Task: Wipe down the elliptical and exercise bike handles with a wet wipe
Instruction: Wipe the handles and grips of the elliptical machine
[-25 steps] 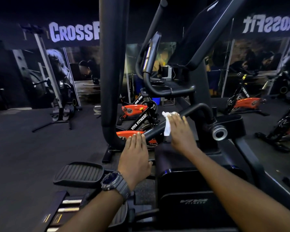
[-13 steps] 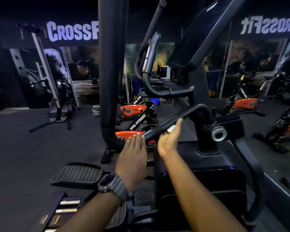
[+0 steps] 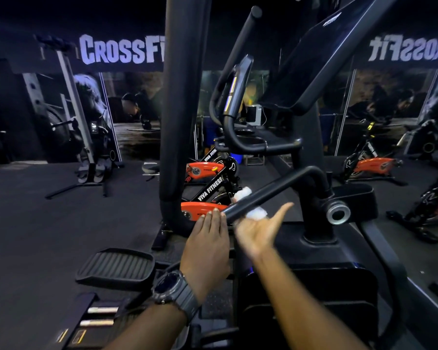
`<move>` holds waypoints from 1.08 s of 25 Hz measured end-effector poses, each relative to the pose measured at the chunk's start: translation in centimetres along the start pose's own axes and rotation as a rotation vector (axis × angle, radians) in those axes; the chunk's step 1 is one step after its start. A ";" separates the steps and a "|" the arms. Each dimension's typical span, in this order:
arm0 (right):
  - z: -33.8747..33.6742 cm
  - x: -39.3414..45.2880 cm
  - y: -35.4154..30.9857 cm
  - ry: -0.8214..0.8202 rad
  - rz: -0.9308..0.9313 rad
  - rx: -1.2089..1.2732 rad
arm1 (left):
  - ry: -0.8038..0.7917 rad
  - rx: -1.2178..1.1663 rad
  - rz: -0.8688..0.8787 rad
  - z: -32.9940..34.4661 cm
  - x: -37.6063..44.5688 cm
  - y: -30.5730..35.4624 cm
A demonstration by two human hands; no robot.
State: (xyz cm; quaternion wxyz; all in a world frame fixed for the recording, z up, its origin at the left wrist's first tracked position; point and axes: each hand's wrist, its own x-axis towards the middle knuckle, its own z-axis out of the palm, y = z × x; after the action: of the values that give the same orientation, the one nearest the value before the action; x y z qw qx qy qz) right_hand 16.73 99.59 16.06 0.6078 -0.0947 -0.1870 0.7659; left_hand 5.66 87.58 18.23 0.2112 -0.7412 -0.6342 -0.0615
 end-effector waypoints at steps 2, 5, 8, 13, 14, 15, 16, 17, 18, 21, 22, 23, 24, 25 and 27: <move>-0.1 -0.1 0.3 -0.053 0.008 -0.053 | 0.014 -0.002 -0.003 0.0 0.2 -0.1; 0.0 3.5 -5.1 0.055 -0.107 0.088 | 0.011 -0.009 -0.001 0.0 0.2 -0.2; -0.6 3.2 -3.4 -0.051 -0.140 0.029 | 0.006 -0.016 -0.021 0.0 0.2 0.1; -0.7 4.7 -7.9 0.074 -0.198 -0.117 | 0.009 -0.039 -0.023 0.2 0.3 0.0; -0.2 6.0 -10.3 0.097 -0.258 -0.071 | 0.001 -0.033 -0.020 0.1 0.3 0.0; 0.2 7.2 -11.9 0.109 -0.309 -0.034 | -0.003 -0.026 -0.020 0.1 0.2 0.0; 0.2 8.0 -12.6 0.145 -0.347 -0.024 | -0.003 -0.022 -0.021 0.0 0.2 0.1; 0.2 8.0 -12.5 0.142 -0.360 -0.038 | -0.001 -0.019 -0.021 -0.1 0.2 0.2; 0.1 7.7 -11.8 0.125 -0.339 -0.066 | 0.000 -0.019 -0.020 -0.1 0.2 0.2; -0.2 3.9 -5.6 0.057 -0.147 -0.131 | 0.009 -0.010 -0.022 -0.1 0.4 0.0; -0.4 1.9 -2.6 0.030 -0.079 -0.162 | 0.012 0.006 -0.013 0.0 0.4 0.0; -0.3 -0.3 0.2 -0.003 -0.010 -0.202 | 0.011 0.022 -0.002 0.1 0.4 -0.1; 0.0 -2.0 2.1 -0.008 0.043 -0.247 | 0.009 0.033 0.007 0.1 0.4 -0.3; -0.1 -2.5 3.0 -0.003 0.045 -0.254 | 0.007 0.045 0.018 0.2 0.4 -0.5; 0.3 -1.5 1.7 0.055 -0.043 -0.197 | 0.008 0.076 0.056 -0.1 0.2 -1.0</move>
State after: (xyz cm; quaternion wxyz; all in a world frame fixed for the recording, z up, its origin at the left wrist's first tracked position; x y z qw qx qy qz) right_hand 15.45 97.73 15.49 0.6169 -0.1709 -0.2469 0.7275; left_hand 4.71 87.88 18.62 0.2432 -0.7499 -0.6143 -0.0342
